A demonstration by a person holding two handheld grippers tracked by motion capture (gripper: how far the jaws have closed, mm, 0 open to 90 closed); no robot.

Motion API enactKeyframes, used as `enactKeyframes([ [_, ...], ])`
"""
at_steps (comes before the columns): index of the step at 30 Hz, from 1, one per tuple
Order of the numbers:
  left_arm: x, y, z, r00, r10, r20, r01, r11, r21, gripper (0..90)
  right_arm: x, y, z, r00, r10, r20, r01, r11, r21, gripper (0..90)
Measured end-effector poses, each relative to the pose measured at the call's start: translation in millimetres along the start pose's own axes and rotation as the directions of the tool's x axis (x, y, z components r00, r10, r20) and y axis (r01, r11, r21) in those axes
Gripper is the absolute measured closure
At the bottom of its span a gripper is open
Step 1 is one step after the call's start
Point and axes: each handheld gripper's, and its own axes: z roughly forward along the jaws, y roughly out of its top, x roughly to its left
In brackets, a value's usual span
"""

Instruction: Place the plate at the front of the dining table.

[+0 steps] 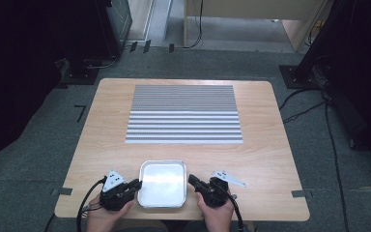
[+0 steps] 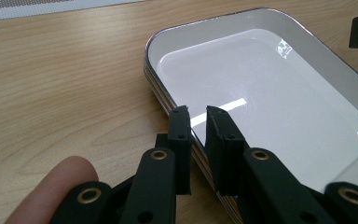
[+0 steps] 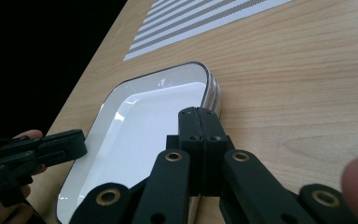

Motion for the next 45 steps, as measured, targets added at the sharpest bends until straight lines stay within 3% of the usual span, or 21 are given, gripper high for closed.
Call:
enactKeyframes([
  [4,-0.2,0.0,-0.1,1.0,0.002,-0.001,-0.002,1.0,0.0,81.1,-0.6,-1.1,3.3,0.9996,0.011,-0.024,-0.01,1.0,0.02,87.0],
  [12,-0.8,-0.4,0.0,0.9999,0.009,-0.004,-0.009,1.0,-0.003,81.1,0.4,-4.1,8.2,0.9999,0.004,-0.011,-0.003,0.999,0.052,87.4],
  [19,-3.7,-0.7,-0.2,0.9991,0.032,-0.028,-0.032,0.9995,-0.005,81.0,7.1,-8.9,10.3,0.9972,-0.061,0.042,0.06,0.997,0.041,87.4],
  [24,-5.7,-0.7,0.4,0.9984,0.038,-0.041,-0.038,0.9992,-0.008,81.1,14.8,-11.5,11.3,0.9926,-0.073,0.097,0.071,0.997,0.024,87.4],
  [26,-6.5,-0.9,0.4,0.9979,0.044,-0.047,-0.044,0.999,-0.008,81.0,20.8,-14.7,12.2,0.9836,-0.113,0.141,0.112,0.994,0.01,86.6],
  [30,-8.4,-1.5,0.5,0.9966,0.057,-0.06,-0.057,0.9983,-0.008,80.9,35.3,-22.3,14.5,0.9463,-0.211,0.245,0.216,0.976,0.005,86.5],
  [32,-9.3,-1.8,0.6,0.9961,0.059,-0.066,-0.059,0.9982,-0.009,80.7,39.2,-25.9,16.2,0.9319,-0.236,0.276,0.244,0.97,0.006,85.8],
  [34,-9.6,-1.9,0.6,0.9959,0.06,-0.067,-0.06,0.9981,-0.008,80.6,40.0,-27.3,17.0,0.9277,-0.242,0.284,0.25,0.968,0.008,85.5],
  [35,-10.0,-2.1,0.7,0.9957,0.061,-0.071,-0.062,0.9981,-0.008,80.6,42.7,-30.8,18.4,0.9151,-0.258,0.31,0.271,0.963,0.002,85.6],
  [40,-11.3,-2.2,0.7,0.9952,0.065,-0.073,-0.066,0.9978,-0.006,80.3,46.5,-34.4,19.9,0.8996,-0.262,0.35,0.286,0.958,-0.02,87.1],
  [45,-12.7,-2.5,1.5,0.995,0.069,-0.072,-0.07,0.9975,-0.009,79.7,46.3,-35.4,19.9,0.9009,-0.238,0.363,0.274,0.96,-0.05,88.3],
])
